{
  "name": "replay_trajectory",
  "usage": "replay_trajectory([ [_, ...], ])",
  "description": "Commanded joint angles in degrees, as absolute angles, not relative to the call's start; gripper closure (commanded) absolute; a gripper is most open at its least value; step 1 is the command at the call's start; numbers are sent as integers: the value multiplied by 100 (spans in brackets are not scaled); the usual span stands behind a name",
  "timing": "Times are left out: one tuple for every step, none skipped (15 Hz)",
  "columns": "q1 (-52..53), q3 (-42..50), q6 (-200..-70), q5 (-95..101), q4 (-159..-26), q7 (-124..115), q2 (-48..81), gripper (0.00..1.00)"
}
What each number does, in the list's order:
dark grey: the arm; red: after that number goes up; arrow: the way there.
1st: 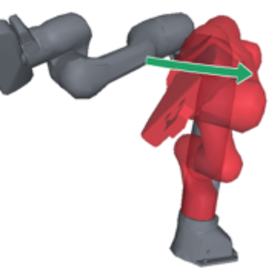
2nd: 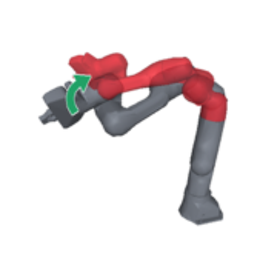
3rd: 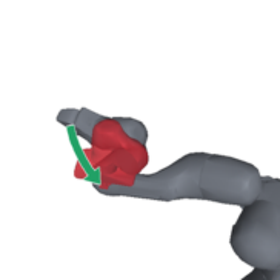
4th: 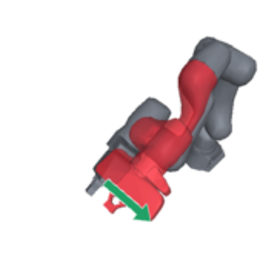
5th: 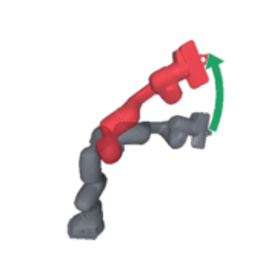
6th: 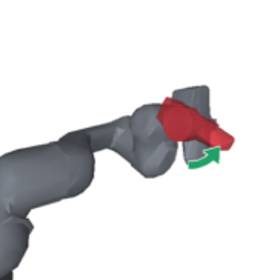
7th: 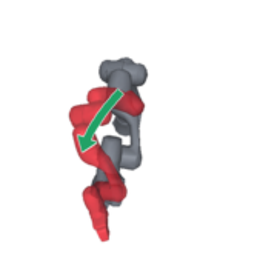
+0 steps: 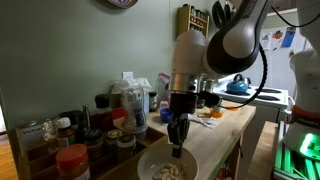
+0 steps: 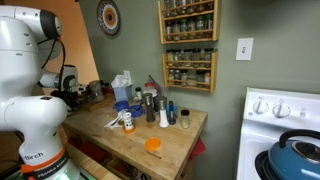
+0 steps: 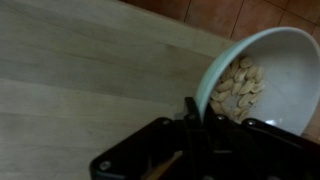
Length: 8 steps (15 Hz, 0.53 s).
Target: Pick up the white bowl and put it on the right side of the table
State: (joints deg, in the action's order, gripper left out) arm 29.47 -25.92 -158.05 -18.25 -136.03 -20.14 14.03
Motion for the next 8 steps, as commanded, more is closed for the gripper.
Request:
replay_trajectory([
  [2902,-2630,-15793,-1821,-13629,-2026,1363,93],
  [2898,-2636,-15794,-1831,-13644,-2026,1347,93],
  [2833,-2675,-15870,-1987,-13776,-2006,1259,98],
  [2757,-2720,-15945,-2164,-13976,-1982,1111,98],
  [2716,-2737,-15981,-2268,-14108,-1978,1016,98],
  [2663,-2762,-16064,-2415,-14286,-1971,901,98],
  [2615,-2775,-16125,-2556,-14421,-1982,824,98],
  [2531,-2843,-16217,-2786,-14562,-1881,752,98],
])
